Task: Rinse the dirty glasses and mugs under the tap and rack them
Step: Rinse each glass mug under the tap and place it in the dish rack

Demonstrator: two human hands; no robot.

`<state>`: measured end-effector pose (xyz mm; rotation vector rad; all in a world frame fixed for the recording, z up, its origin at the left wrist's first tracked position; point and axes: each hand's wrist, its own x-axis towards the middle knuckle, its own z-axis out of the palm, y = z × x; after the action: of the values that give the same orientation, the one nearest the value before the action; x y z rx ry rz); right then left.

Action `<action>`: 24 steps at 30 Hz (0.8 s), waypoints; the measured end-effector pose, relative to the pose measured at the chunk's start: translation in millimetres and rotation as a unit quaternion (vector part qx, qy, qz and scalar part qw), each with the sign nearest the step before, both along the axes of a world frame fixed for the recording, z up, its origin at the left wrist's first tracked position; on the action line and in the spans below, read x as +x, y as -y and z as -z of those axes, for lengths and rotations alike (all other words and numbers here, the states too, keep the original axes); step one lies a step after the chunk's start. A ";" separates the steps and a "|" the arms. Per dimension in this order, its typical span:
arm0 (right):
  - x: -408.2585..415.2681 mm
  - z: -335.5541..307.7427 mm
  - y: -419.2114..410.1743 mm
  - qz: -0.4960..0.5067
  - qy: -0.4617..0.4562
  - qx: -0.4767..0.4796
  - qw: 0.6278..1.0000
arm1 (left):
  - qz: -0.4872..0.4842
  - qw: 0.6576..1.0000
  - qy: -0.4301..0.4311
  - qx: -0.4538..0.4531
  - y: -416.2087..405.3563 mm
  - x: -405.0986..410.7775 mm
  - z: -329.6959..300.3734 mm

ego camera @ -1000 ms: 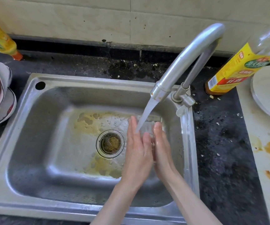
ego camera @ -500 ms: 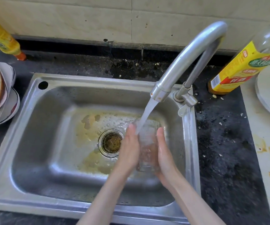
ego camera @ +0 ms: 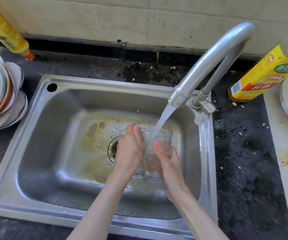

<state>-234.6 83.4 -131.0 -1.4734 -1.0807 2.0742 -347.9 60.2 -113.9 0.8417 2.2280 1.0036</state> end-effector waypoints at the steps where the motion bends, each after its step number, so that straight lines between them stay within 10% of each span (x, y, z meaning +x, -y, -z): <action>1: -2.7 0.6 0.8 0.013 -0.007 -0.005 1.000 | -0.013 1.000 0.006 -0.006 1.1 0.6 0.4; 10: -11.2 11.1 -14.8 0.146 -0.005 -0.062 0.987 | 0.033 0.993 -0.086 -0.071 21.7 24.7 8.3; 24: -2.9 5.6 -24.9 -0.036 -0.104 -0.070 0.991 | 0.060 0.984 0.154 -0.064 14.8 -18.8 -14.8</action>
<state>-237.5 108.3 -136.6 -1.2595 -0.9358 2.3365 -366.7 45.4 -99.1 0.7021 1.9320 0.8598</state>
